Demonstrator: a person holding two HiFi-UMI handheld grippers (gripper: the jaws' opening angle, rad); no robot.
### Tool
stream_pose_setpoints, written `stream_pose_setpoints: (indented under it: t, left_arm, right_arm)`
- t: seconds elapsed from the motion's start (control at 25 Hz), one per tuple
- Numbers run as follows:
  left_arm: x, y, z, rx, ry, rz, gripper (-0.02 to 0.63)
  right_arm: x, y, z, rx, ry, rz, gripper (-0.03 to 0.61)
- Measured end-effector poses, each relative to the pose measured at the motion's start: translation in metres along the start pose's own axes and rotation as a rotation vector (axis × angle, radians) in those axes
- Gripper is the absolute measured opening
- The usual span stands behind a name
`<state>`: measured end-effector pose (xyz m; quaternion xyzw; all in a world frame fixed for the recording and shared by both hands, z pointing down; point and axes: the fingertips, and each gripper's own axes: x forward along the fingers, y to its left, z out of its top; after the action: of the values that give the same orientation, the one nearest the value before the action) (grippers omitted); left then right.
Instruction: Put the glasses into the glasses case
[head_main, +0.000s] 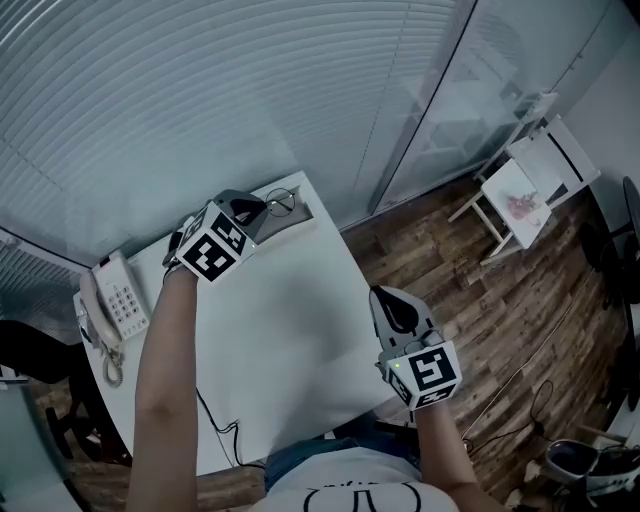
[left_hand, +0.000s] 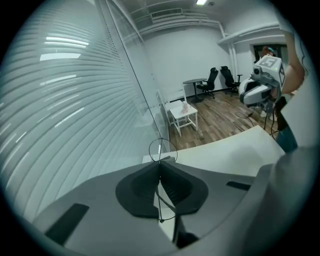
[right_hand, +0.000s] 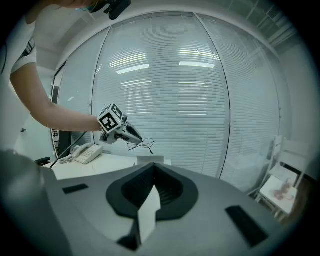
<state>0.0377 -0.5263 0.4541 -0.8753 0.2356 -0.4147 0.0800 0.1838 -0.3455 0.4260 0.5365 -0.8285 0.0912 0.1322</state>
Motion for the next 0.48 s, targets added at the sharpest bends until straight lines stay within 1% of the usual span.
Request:
stream_pose_setpoints:
  t: [0.2,0.4,0.48]
  left_arm:
    - [0.052,-0.002,-0.021,-0.066,0.041,-0.047,0.021]
    - [0.091,-0.010,-0.043,-0.091,0.102,-0.077,0.021]
    - [0.101,-0.012,-0.051,-0.091,0.123,-0.086,0.021]
  right_arm:
    - [0.014,-0.019,-0.015,0.028,0.031,0.000,0.011]
    - [0.022,-0.040,-0.035,0.039,0.076,-0.010,0.011]
    - [0.024,-0.048,-0.035,0.038,0.075,-0.012,0.011]
